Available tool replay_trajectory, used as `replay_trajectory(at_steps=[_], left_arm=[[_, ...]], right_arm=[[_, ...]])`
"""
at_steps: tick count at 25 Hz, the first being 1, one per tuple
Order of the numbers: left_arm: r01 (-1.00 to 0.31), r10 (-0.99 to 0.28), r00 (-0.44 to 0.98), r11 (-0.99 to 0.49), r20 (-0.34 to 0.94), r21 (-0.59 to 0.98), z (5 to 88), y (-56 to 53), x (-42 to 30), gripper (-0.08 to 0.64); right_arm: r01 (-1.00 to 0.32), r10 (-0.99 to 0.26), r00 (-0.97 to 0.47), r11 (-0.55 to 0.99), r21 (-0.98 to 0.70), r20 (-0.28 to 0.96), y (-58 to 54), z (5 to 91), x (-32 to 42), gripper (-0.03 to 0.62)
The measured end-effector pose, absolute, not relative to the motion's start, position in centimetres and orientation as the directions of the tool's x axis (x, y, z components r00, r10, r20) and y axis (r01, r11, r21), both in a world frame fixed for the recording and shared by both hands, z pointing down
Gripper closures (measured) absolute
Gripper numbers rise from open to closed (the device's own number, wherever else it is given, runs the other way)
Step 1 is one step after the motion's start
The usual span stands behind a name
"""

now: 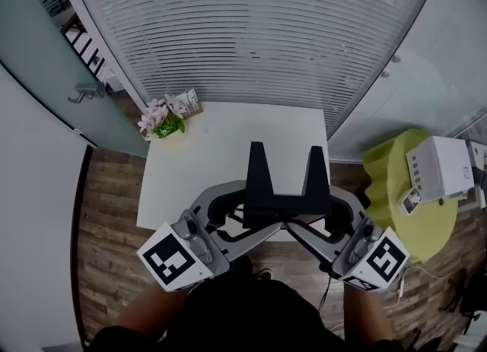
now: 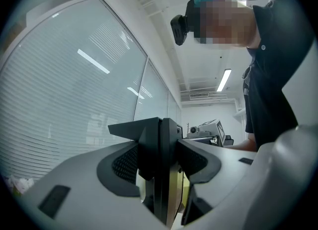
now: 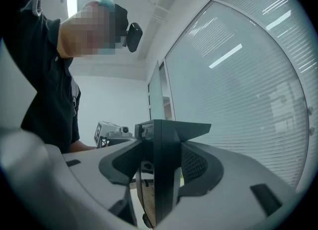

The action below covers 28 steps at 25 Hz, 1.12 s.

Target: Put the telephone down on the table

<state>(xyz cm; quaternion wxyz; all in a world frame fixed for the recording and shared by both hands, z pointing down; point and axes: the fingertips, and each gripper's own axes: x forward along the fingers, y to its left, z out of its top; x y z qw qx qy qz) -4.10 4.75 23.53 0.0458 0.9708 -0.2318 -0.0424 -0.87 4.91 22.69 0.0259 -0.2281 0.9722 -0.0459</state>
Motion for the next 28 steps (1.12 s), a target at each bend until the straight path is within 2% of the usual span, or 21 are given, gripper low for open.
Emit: replay_trajectory(at_steps=[14,20,28], left_arm=[[-0.416,-0.427,0.903,-0.897,-0.051,0.151,24.9,-1.9,-8.6,0.325],[-0.415,-0.429,0.901,-0.895,-0.062,0.164,25.8,-4.7,-7.1,0.325],[-0.434,-0.446,0.895,-0.869,0.005,0.237,29.0,-8.1,-3.8,0.326]], right_arm=[[-0.473,-0.478,-0.878,0.871,-0.134,-0.004,-1.7,24.0,-5.4,0.350],[-0.468,-0.473,-0.881,0.869,-0.162,0.007,-4.8,25.4,-3.9,0.350],[-0.449,-0.454,-0.891,0.863,-0.231,0.035,-8.2,28.2,-0.6,0.350]])
